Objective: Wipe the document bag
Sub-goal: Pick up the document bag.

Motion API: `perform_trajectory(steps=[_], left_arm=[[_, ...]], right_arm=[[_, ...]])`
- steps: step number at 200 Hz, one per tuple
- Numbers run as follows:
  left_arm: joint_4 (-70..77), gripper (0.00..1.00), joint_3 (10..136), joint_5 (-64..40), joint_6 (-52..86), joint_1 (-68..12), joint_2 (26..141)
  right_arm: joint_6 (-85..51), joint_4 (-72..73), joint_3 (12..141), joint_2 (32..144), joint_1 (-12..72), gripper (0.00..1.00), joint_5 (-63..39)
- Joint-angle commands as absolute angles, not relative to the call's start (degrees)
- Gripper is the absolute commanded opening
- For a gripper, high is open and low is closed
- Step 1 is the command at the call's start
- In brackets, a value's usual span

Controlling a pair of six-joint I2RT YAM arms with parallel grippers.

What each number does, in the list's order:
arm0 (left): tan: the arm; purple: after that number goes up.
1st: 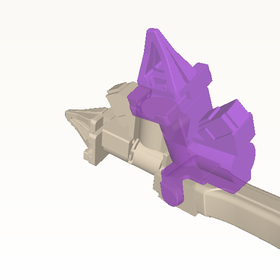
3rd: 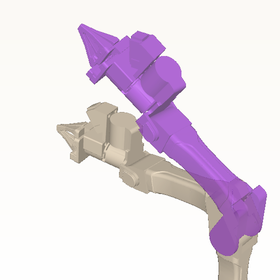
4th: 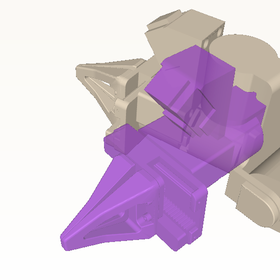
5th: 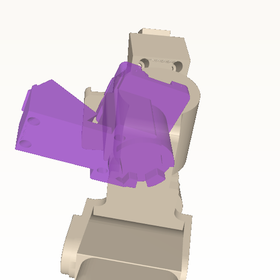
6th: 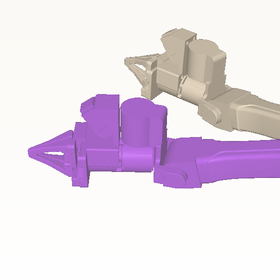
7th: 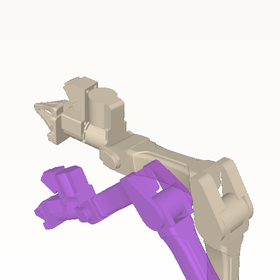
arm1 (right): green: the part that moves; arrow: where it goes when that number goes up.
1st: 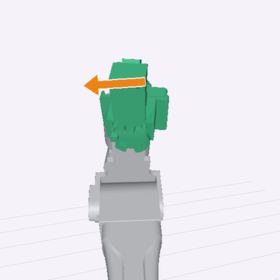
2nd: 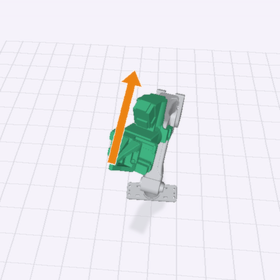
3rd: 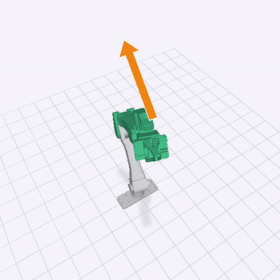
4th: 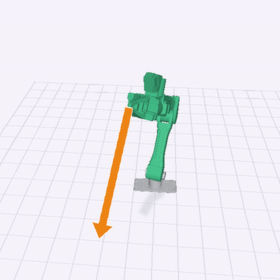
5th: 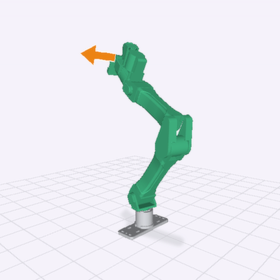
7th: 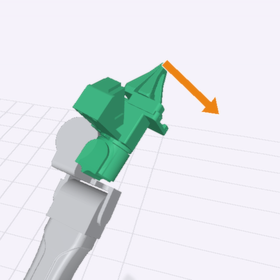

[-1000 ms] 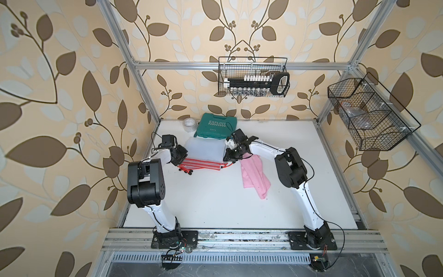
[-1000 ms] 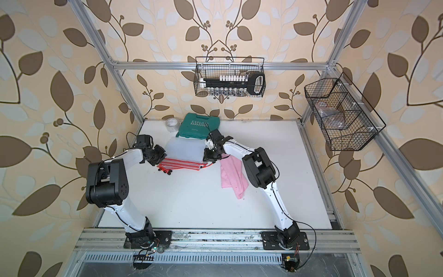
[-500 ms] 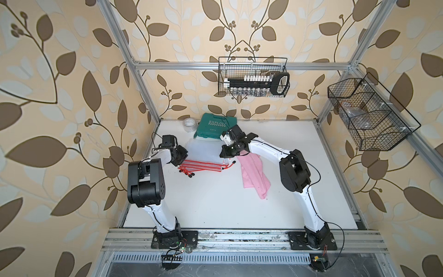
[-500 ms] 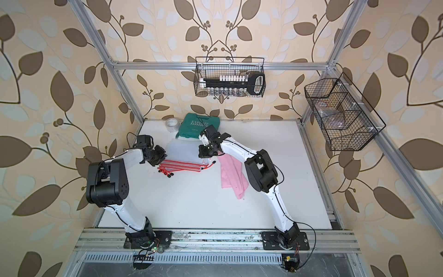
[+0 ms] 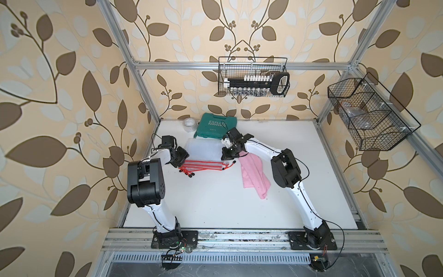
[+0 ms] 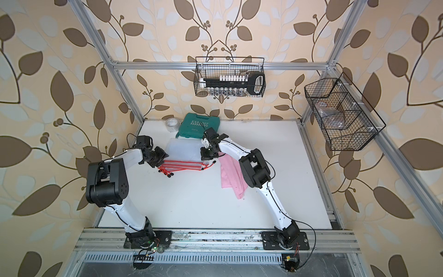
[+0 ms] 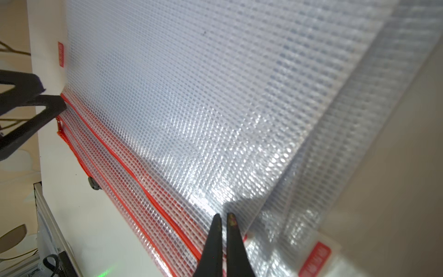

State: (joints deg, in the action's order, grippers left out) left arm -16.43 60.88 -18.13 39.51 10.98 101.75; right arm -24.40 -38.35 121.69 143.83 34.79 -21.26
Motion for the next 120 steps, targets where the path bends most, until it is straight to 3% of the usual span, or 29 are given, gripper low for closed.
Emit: perform_trajectory(steps=[1,120], left_arm=[[-17.19,0.48,60.39,-19.6,38.84,11.76,102.02],[-0.89,0.45,51.67,-22.53,45.45,11.67,107.58]], right_arm=[[-24.25,-42.84,121.62,147.29,34.54,0.0,-18.68],[-24.74,-41.64,120.2,147.34,34.22,0.0,-21.39]])
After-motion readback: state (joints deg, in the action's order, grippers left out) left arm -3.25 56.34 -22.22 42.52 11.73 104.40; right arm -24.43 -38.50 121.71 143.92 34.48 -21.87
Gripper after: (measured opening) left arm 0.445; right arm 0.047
